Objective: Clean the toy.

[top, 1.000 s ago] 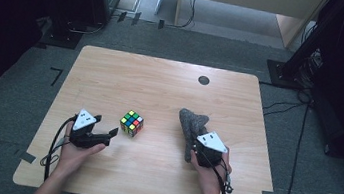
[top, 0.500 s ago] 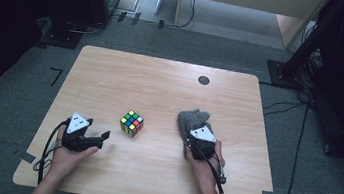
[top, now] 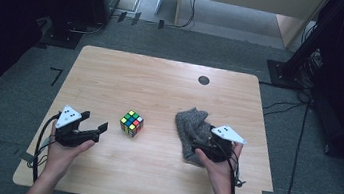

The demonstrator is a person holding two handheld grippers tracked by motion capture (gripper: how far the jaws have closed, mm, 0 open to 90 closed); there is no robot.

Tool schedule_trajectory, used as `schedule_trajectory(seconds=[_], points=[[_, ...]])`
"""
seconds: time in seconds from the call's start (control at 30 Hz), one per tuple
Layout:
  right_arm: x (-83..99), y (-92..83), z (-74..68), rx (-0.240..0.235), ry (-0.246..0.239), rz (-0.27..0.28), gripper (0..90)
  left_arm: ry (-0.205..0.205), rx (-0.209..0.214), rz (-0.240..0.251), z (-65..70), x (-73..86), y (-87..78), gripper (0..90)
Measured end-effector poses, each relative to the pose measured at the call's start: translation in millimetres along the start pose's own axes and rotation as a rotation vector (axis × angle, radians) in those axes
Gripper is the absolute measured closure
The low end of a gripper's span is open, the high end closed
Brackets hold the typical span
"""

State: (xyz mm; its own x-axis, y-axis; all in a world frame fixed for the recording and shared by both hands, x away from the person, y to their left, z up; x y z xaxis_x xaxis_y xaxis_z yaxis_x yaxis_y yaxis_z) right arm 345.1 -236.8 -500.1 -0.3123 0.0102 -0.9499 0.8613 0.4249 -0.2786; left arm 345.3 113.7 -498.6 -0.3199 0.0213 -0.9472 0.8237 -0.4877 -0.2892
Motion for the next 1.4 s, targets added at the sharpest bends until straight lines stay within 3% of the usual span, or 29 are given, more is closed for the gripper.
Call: schedule_trajectory(seconds=[0.2,0.23,0.27,0.4,0.57,0.77,0.9,0.93,1.13,1.4], points=[[-7.0,-38.8,11.3,0.010,-0.078,-0.006,13.0,0.017,-0.021,0.006,-12.1,-0.8,-21.6,19.0],[-7.0,-38.8,11.3,0.010,-0.078,-0.006,13.0,0.017,-0.021,0.006,-12.1,-0.8,-21.6,19.0],[-6.5,-51.3,18.5,0.026,-0.083,-0.003,11.9,0.025,-0.027,0.007,-16.1,0.6,-28.6,18.9],[-2.4,-72.7,33.2,0.050,-0.060,-0.001,7.5,0.038,-0.042,0.006,-24.8,6.3,-41.5,18.7],[9.4,-95.2,53.0,0.077,-0.041,-0.016,0.0,0.028,-0.071,0.001,-38.6,15.0,-58.0,18.3],[28.6,-121.7,90.2,0.222,0.009,-0.028,0.0,0.023,-0.092,0.006,-50.0,23.1,-75.1,13.9],[44.8,-136.4,113.0,0.274,0.040,-0.058,0.0,0.004,-0.106,0.022,-54.1,28.4,-82.3,10.0],[49.7,-139.6,117.9,0.286,0.049,-0.068,0.0,-0.016,-0.088,0.019,-54.4,36.4,-84.6,8.6],[83.7,-150.9,139.3,0.338,0.071,-0.129,0.0,-0.008,-0.076,-0.058,-57.6,60.7,-84.7,3.4],[112.1,-142.5,145.3,0.351,0.082,-0.207,0.0,0.061,-0.113,-0.193,-62.3,89.4,-73.1,3.1]])
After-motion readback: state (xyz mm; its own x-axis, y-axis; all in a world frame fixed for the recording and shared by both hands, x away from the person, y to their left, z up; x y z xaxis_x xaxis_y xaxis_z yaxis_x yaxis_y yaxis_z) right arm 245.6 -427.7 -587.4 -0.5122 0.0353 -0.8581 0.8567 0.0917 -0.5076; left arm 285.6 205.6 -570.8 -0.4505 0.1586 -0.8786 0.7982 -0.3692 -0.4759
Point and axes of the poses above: each handheld gripper's, and its own axes: y roughly forward along the jaws, x roughly out of its underside, z roughly to its right, the point moved 10 cm from there along y, roughly forward along the jaws, and after that the axes turned 12 degrees about z, right-handed, at the moved point
